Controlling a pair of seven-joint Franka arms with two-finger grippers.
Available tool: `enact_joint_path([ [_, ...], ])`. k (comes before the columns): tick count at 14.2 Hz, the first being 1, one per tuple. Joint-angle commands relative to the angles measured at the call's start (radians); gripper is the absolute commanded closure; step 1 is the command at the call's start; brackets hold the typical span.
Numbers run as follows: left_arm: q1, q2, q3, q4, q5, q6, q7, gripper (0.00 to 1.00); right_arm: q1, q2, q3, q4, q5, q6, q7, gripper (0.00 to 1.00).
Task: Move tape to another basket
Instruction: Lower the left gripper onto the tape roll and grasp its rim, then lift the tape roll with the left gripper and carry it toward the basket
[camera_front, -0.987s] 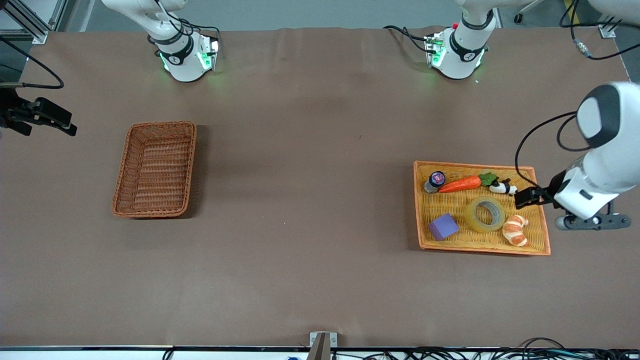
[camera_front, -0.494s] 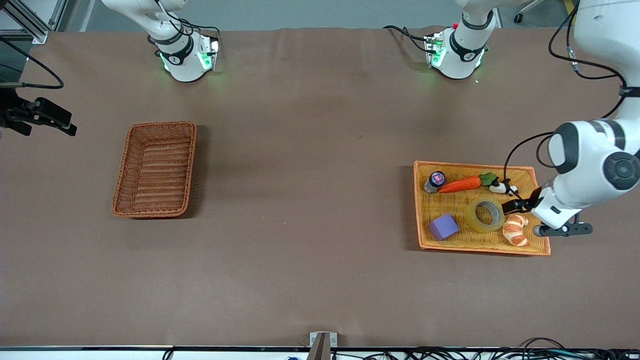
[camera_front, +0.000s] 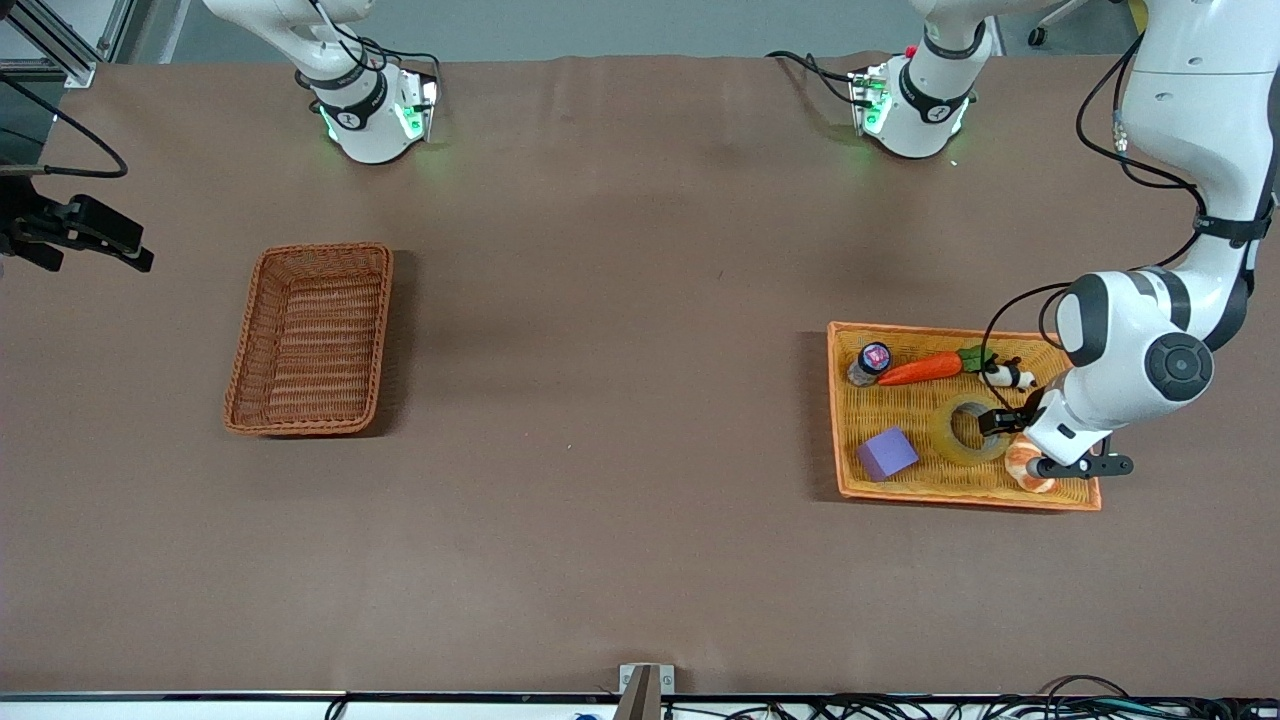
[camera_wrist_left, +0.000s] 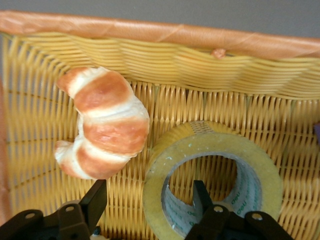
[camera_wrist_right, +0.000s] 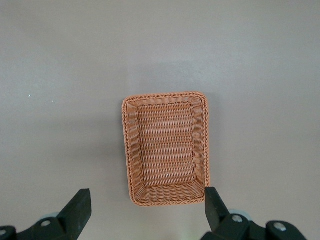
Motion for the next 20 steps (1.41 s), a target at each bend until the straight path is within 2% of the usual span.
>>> enact_joint_path([
  [1,0.001,0.019,-0.005,0.007,0.009,0.016,-0.017,0.51,-0.008,-0.005,0.003,0.002,0.012,-0.007,-0.015,0.0],
  [4,-0.004,0.01,-0.012,0.01,0.009,0.007,-0.018,0.86,-0.008,-0.005,0.001,0.002,0.012,-0.007,-0.015,0.0],
  [6,0.001,-0.041,-0.016,0.013,0.009,-0.001,0.002,0.96,-0.008,-0.005,0.001,0.002,0.012,-0.007,-0.015,0.0],
  [8,-0.005,-0.128,-0.099,0.036,0.004,-0.113,-0.02,0.96,-0.008,-0.005,0.003,0.002,0.012,-0.007,-0.015,0.0],
  [9,-0.009,-0.156,-0.137,0.083,0.004,-0.192,-0.043,0.96,-0.008,-0.005,0.001,0.002,0.012,-0.007,-0.015,0.0],
  [11,-0.018,-0.151,-0.226,0.221,0.006,-0.365,-0.124,0.96,-0.008,-0.005,0.003,0.002,0.012,-0.007,-0.015,0.0],
  [13,-0.07,-0.138,-0.301,0.281,0.013,-0.434,-0.254,0.96,-0.008,-0.005,0.003,0.002,0.012,-0.007,-0.015,0.0],
  [16,-0.279,-0.09,-0.306,0.315,0.026,-0.426,-0.524,0.96,-0.008,-0.003,0.003,0.002,0.012,-0.007,-0.015,0.0],
  [18,-0.378,-0.015,-0.305,0.408,0.032,-0.426,-0.659,0.97,-0.008,-0.005,0.001,0.002,0.012,-0.007,-0.015,0.0],
  [20,-0.444,0.066,-0.305,0.488,0.027,-0.423,-0.69,0.98,-0.008,-0.005,0.001,0.002,0.012,-0.007,-0.015,0.0],
])
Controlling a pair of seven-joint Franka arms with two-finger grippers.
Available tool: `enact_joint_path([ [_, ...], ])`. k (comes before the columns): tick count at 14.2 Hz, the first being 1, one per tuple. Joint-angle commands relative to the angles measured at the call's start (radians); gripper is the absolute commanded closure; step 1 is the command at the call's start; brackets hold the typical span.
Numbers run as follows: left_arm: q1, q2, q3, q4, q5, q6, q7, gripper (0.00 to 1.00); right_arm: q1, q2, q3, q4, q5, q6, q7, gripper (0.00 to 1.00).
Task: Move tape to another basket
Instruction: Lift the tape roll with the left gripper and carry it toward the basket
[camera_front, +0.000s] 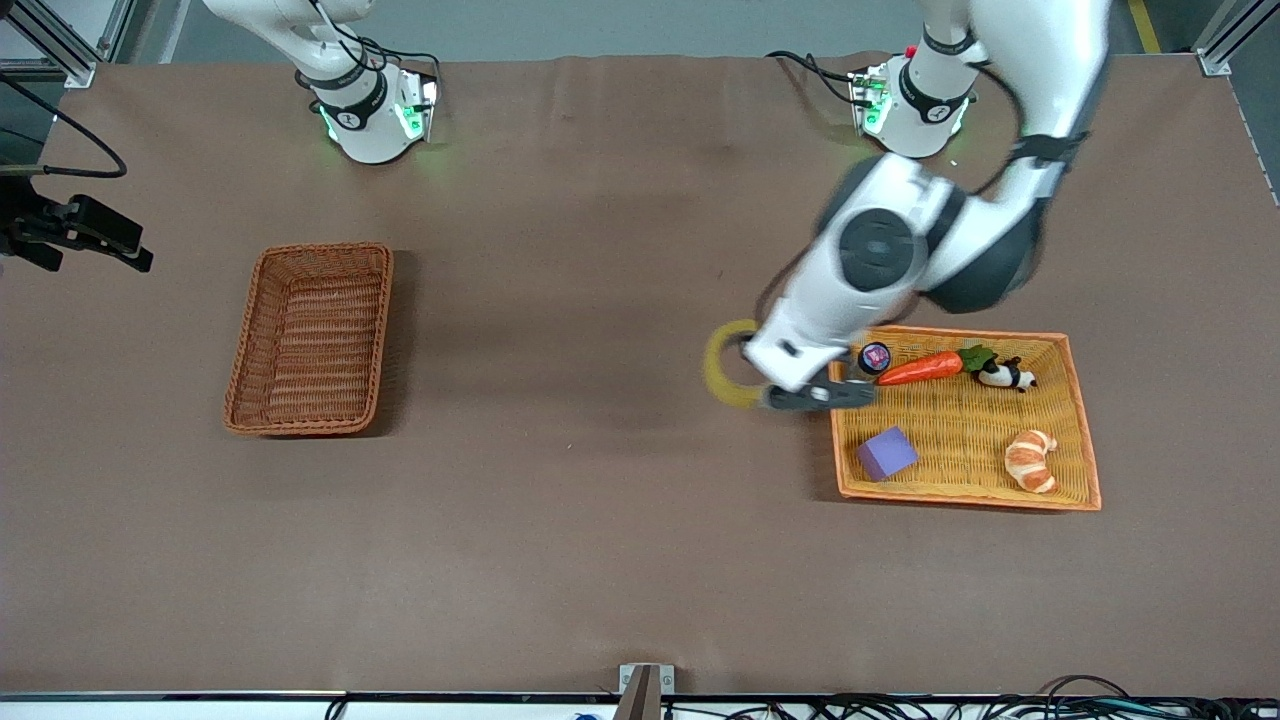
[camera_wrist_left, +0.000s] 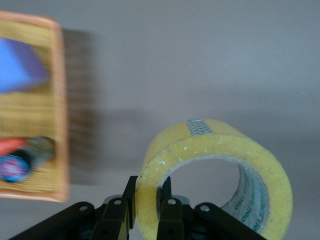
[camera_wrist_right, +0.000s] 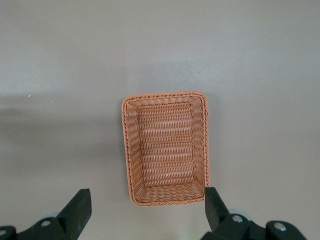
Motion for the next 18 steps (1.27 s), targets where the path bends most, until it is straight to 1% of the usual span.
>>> enact_joint_path([
  [1,-0.076,0.134,0.007,0.162,0.02,-0.01,-0.033,0.98,-0.008,-0.005,0.003,0.002,0.012,-0.007,-0.014,0.0],
  [2,-0.107,0.174,0.009,0.187,0.02,0.019,-0.049,0.98,-0.008,-0.005,0.003,0.002,0.012,-0.007,-0.014,0.0],
  [5,-0.176,0.251,0.01,0.19,0.02,0.193,-0.161,0.99,-0.008,-0.005,0.003,0.002,0.012,-0.007,-0.016,0.0],
  [6,-0.199,0.273,0.021,0.193,0.02,0.23,-0.19,0.99,-0.008,-0.005,0.003,0.002,0.012,-0.007,-0.016,0.0],
  [9,-0.311,0.352,0.092,0.224,0.017,0.307,-0.243,0.99,-0.008,-0.003,0.003,0.002,0.012,-0.007,-0.014,0.0],
  [11,-0.35,0.414,0.104,0.237,0.019,0.375,-0.296,0.99,-0.008,-0.005,0.003,0.002,0.012,-0.007,-0.014,0.0],
  [12,-0.377,0.432,0.133,0.241,0.019,0.404,-0.301,0.98,-0.008,-0.005,0.003,0.002,0.012,-0.007,-0.014,0.0],
  [13,-0.411,0.442,0.168,0.242,0.017,0.41,-0.303,0.93,-0.008,-0.005,0.003,0.002,0.012,-0.007,-0.014,0.0],
  [14,-0.432,0.445,0.191,0.242,0.015,0.412,-0.306,0.65,-0.008,-0.005,0.003,0.002,0.012,-0.007,-0.014,0.0],
  [15,-0.437,0.44,0.198,0.241,0.017,0.41,-0.313,0.01,-0.008,-0.005,0.003,0.002,0.012,-0.007,-0.014,0.0],
  [17,-0.431,0.407,0.199,0.241,0.018,0.377,-0.329,0.0,-0.008,-0.005,0.004,0.002,0.012,-0.007,-0.014,0.0],
  [18,-0.424,0.365,0.211,0.241,0.019,0.31,-0.327,0.0,-0.007,-0.005,0.004,0.002,0.012,-0.008,-0.013,0.0],
])
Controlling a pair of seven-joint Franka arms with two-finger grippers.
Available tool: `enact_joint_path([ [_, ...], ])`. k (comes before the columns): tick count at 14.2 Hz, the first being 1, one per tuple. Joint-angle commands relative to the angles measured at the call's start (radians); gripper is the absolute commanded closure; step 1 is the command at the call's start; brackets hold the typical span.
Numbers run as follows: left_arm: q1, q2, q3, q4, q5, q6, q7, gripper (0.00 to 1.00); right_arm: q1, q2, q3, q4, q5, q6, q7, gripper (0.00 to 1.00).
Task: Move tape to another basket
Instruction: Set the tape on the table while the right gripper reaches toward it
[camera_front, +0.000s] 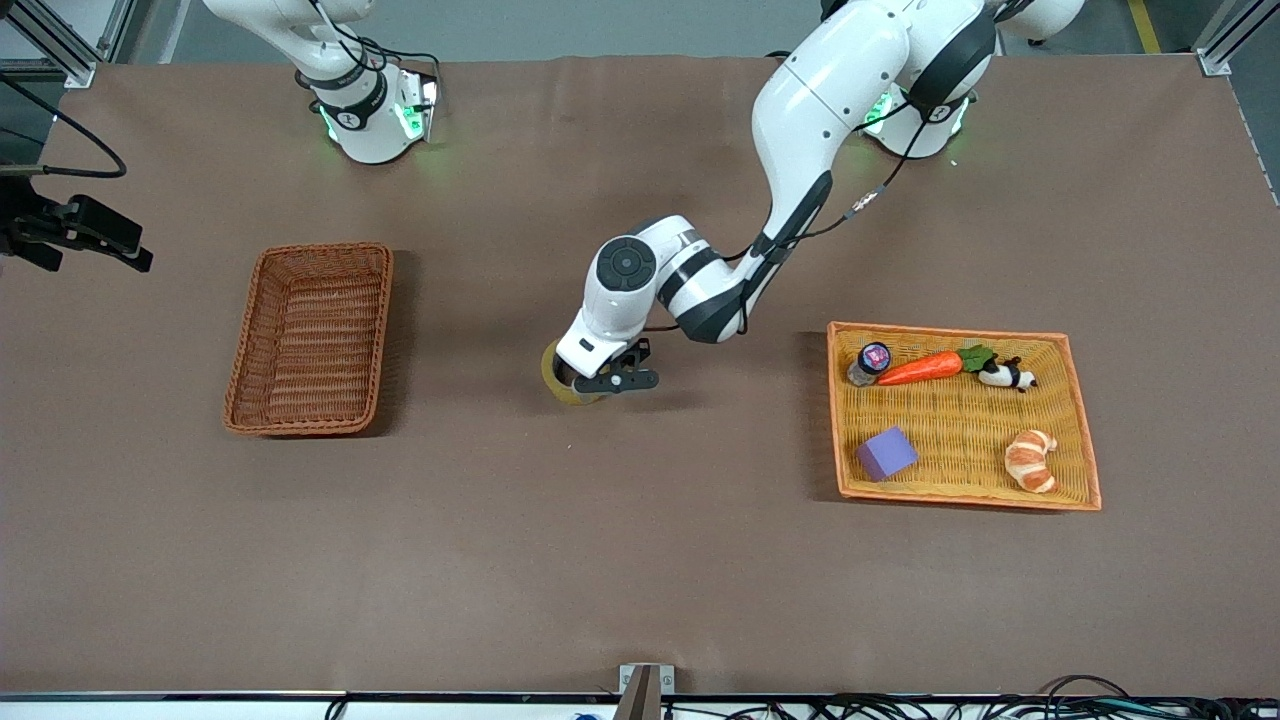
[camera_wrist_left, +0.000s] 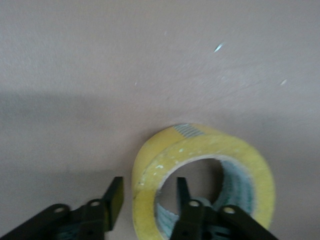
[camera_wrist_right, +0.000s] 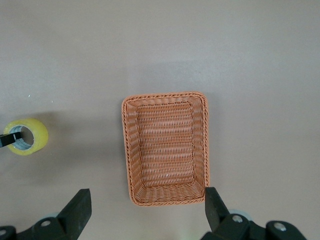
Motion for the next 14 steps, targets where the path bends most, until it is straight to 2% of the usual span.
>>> enact_joint_path([
  [1,0.006,-0.124,0.048,0.008,0.02,-0.165,-0.019,0.0,-0.004,-0.005,0.005,0.0,0.013,-0.008,-0.012,0.0],
  [3,0.038,-0.263,0.1,0.002,0.023,-0.283,-0.015,0.0,0.01,-0.003,0.017,-0.004,0.051,-0.015,-0.008,0.0],
  [5,0.127,-0.383,0.104,-0.015,0.03,-0.396,0.013,0.0,0.063,0.012,0.023,-0.018,0.085,-0.003,0.004,0.0],
  [10,0.343,-0.624,0.099,-0.016,0.03,-0.59,0.204,0.0,0.278,0.145,0.028,-0.029,0.084,0.121,0.237,0.0],
  [14,0.505,-0.719,0.091,-0.016,0.01,-0.749,0.452,0.0,0.455,0.282,0.028,-0.138,0.072,0.423,0.413,0.0],
])
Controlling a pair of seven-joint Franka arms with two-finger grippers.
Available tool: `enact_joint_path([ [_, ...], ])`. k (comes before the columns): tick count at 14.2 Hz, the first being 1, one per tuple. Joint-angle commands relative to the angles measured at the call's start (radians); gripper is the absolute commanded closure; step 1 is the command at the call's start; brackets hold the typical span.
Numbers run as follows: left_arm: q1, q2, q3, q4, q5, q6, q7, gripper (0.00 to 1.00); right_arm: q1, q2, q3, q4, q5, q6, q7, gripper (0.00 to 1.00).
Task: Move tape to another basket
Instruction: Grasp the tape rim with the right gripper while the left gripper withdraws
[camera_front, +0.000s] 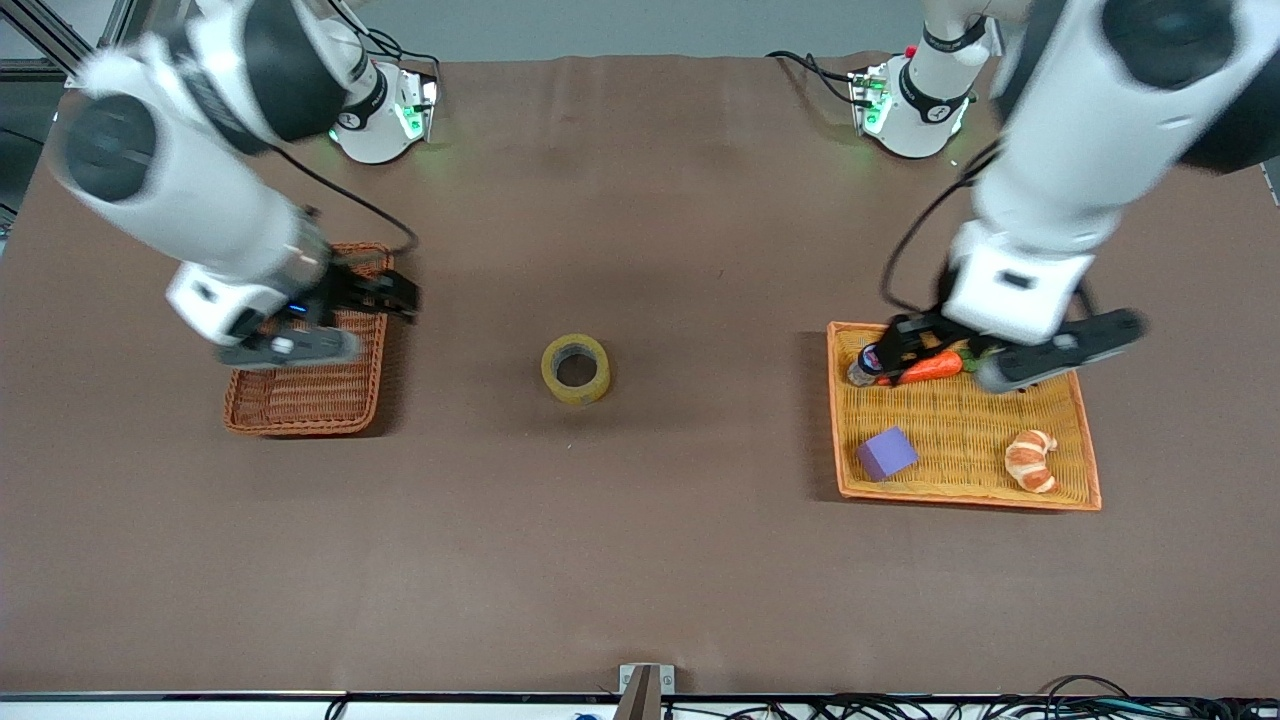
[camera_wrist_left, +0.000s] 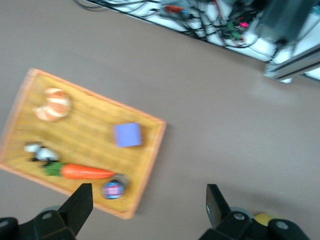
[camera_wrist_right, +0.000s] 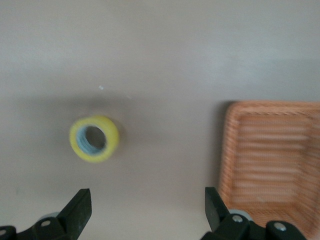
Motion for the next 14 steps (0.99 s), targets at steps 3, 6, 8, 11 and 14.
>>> enact_joint_path([
  [3,0.165,-0.114,-0.016,-0.066,-0.07,-0.114,0.274,0.0,0.157,0.171,-0.012,-0.077,-0.064,0.237,0.158,0.0],
  [6,0.23,-0.154,-0.014,-0.095,-0.092,-0.158,0.449,0.0,0.19,0.194,-0.01,-0.234,-0.079,0.476,0.185,0.0],
  [8,0.236,-0.203,-0.011,-0.168,-0.092,-0.151,0.486,0.0,0.192,0.199,-0.012,-0.319,-0.082,0.603,0.184,0.0],
  [11,0.249,-0.303,-0.008,-0.311,-0.09,-0.103,0.528,0.0,0.204,0.233,-0.01,-0.361,-0.089,0.688,0.185,0.0],
  [14,0.25,-0.298,-0.005,-0.307,-0.089,-0.109,0.554,0.0,0.213,0.285,-0.01,-0.361,-0.089,0.761,0.185,0.0],
])
